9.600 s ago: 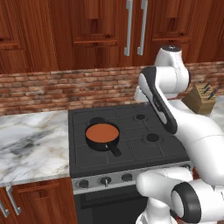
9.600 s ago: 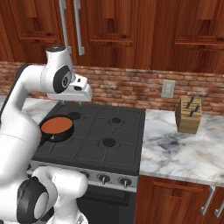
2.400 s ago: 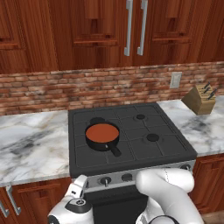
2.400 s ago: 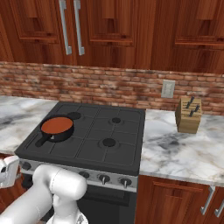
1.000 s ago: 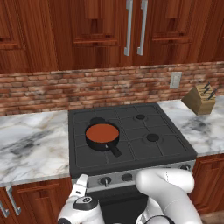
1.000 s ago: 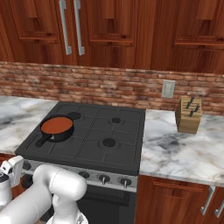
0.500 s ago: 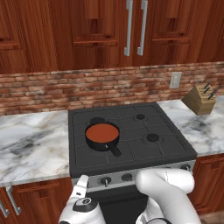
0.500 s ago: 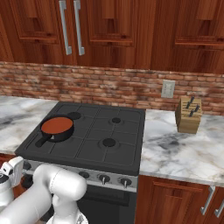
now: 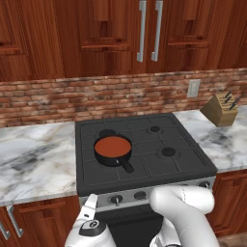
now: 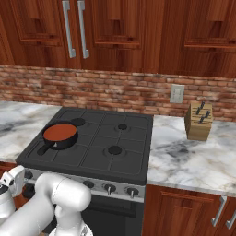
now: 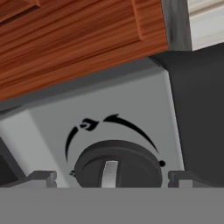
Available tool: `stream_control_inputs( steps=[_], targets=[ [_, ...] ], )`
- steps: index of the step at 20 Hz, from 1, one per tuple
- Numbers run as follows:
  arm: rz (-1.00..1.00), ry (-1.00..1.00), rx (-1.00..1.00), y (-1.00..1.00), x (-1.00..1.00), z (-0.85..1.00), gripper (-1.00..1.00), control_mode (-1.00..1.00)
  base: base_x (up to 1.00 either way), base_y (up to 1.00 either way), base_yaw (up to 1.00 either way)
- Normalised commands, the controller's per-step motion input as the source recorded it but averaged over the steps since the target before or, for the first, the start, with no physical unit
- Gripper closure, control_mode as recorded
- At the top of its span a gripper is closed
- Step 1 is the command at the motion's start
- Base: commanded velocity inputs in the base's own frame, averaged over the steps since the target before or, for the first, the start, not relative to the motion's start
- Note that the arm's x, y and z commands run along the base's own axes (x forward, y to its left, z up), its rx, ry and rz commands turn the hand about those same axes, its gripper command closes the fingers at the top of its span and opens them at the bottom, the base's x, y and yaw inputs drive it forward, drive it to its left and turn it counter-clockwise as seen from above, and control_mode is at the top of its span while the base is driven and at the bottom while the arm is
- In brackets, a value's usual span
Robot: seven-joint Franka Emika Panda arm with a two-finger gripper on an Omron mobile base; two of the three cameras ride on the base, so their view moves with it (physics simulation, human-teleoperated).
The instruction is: Wait until the marinara sauce is simmered to a deep red color and then turn off the stove.
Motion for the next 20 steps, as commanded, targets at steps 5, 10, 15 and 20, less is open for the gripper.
stream_control_inputs(
  steps=[5, 10, 15, 20],
  targets=[
    [0.01, -0.01, 0.00, 0.00, 0.10, -0.01, -1.00, -1.00, 0.00, 0.00, 0.00],
    [0.00, 0.00, 0.00, 0.00, 0.02, 0.00, -1.00, -1.00, 0.00, 0.00, 0.00],
    [0.00, 0.00, 0.00, 0.00, 0.00, 0.00, -1.00, -1.00, 0.00, 0.00, 0.00],
    [0.00, 0.00, 0.00, 0.00, 0.00, 0.00, -1.00, -1.00, 0.00, 0.00, 0.00]
  ],
)
